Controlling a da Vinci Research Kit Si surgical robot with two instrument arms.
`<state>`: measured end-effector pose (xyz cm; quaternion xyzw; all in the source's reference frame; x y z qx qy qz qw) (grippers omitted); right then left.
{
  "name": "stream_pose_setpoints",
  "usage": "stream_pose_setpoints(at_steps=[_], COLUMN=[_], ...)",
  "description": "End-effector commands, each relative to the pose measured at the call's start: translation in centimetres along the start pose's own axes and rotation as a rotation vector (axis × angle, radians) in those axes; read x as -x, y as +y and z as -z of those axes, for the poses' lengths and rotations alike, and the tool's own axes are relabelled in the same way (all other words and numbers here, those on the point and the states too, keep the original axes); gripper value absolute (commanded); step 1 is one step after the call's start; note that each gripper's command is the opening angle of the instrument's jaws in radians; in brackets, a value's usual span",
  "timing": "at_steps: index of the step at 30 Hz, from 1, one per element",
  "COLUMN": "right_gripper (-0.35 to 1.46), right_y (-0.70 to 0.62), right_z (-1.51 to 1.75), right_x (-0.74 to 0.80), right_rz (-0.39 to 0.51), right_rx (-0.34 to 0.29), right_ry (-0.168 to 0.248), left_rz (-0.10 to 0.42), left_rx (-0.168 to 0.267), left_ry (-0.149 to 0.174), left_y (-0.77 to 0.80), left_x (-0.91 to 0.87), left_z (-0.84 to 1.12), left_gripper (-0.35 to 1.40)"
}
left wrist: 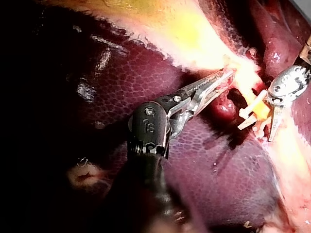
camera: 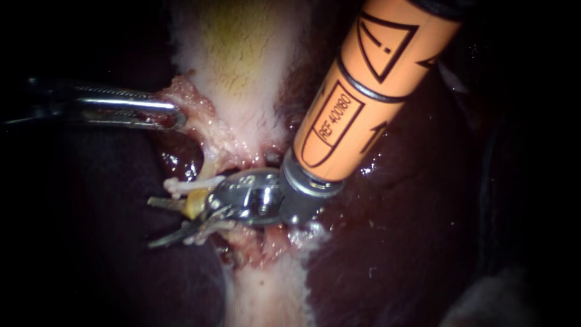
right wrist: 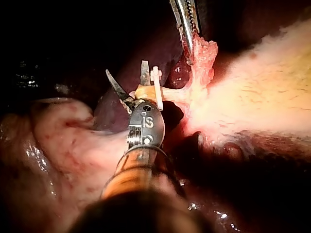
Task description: Go to the cutting position left tube
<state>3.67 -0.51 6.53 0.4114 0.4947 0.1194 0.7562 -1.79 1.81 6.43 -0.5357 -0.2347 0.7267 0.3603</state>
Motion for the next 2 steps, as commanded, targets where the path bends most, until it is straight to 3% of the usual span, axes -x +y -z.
stream_pose_setpoints(at_steps=[1,2], right_gripper=[1.28,1.28], right_y=[0.00,0.00], right_z=[0.00,0.00], right_x=[0.01,0.01], right_rz=[-0.001,-0.001], right_rx=[0.002,0.002], right_ry=[0.001,0.001], left_rz=[0.000,0.000], left_rx=[0.000,0.000], left_ry=[0.000,0.000], left_y=[0.00,0.00], left_x=[0.00,0.00], left_z=[0.00,0.00], left_gripper=[-0.35,-0.35])
